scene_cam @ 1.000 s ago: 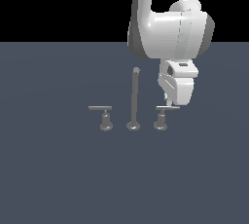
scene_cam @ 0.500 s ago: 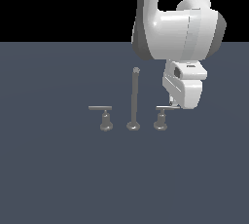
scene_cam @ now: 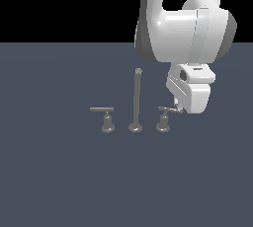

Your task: Turn on the faucet by rotating a designated handle.

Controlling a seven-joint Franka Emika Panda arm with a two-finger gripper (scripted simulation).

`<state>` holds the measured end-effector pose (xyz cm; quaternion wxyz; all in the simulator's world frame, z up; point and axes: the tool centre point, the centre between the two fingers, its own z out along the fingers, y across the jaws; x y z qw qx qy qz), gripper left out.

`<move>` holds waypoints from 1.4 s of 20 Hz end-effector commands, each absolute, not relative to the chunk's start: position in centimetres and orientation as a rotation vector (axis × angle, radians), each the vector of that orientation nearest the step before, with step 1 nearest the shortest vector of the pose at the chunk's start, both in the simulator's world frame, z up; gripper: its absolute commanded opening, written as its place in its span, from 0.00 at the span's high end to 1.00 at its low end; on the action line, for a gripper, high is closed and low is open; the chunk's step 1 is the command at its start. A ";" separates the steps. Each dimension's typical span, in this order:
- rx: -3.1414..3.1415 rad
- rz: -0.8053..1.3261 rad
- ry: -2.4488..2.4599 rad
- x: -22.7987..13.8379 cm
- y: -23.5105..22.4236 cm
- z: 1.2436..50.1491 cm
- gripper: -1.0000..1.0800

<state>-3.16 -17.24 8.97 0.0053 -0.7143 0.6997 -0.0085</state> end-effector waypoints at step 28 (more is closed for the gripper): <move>-2.225 -0.004 2.219 -8.5 -11.8 8.9 1.00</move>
